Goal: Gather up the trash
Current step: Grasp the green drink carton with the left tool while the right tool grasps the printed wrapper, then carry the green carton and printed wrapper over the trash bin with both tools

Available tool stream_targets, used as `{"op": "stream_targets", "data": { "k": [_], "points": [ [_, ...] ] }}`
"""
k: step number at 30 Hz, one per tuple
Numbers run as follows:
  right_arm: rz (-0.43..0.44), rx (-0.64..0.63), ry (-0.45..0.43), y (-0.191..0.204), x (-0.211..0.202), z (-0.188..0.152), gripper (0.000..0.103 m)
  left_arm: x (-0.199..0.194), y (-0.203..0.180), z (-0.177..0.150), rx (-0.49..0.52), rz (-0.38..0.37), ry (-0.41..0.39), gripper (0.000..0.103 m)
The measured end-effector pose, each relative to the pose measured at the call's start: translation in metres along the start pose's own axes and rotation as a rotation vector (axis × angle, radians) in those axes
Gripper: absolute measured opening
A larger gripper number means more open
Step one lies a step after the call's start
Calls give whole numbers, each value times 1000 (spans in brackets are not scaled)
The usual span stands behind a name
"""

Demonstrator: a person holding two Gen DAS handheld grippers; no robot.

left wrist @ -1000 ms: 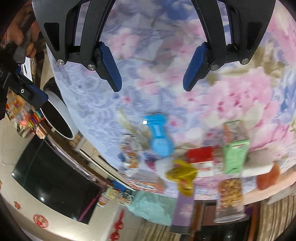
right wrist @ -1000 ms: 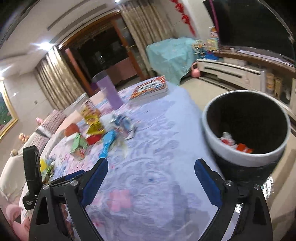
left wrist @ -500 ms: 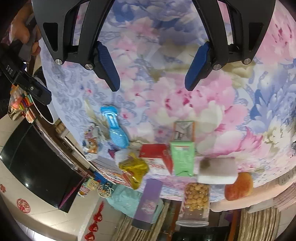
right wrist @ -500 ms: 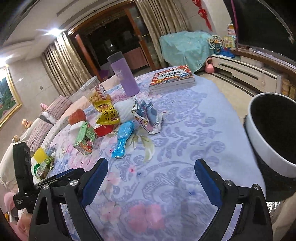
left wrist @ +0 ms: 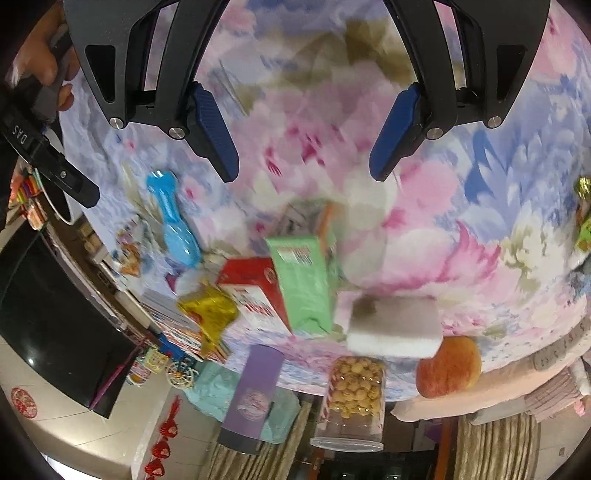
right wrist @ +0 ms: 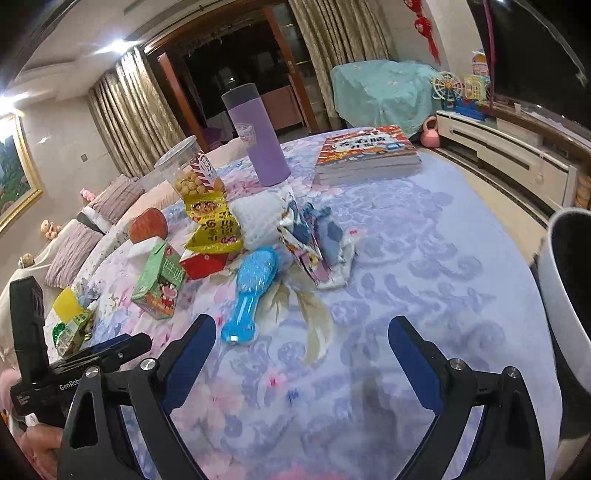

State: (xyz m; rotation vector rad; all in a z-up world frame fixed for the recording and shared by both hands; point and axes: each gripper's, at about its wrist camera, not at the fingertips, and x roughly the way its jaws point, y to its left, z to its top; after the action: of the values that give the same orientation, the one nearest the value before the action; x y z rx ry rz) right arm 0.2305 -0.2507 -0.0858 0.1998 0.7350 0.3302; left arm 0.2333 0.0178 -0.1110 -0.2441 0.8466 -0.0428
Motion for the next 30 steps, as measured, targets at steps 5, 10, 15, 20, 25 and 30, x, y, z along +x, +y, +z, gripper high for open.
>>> {"op": "stream_targets", "data": {
  "k": [5,10,15,20,25,30],
  "points": [
    [-21,-28,-19,3,18,14,96,14,2,20,2,44,-13,75],
    [-44,-75,-32,7,36,28,94,27,2,34,13,70,-36,75],
    [-35,-65,1,0,53,35,64,37,3,37,15,44,-24,58],
    [-17,-30,1,-8,49,33,24,31,1,31,27,0,-14,30],
    [4,4,-28,-17,22,24,24,10,-13,18,52,-45,-34,30],
    [10,54,-54,-34,-12,10,23,-5,-42,2,118,-109,-19,29]
  ]
}}
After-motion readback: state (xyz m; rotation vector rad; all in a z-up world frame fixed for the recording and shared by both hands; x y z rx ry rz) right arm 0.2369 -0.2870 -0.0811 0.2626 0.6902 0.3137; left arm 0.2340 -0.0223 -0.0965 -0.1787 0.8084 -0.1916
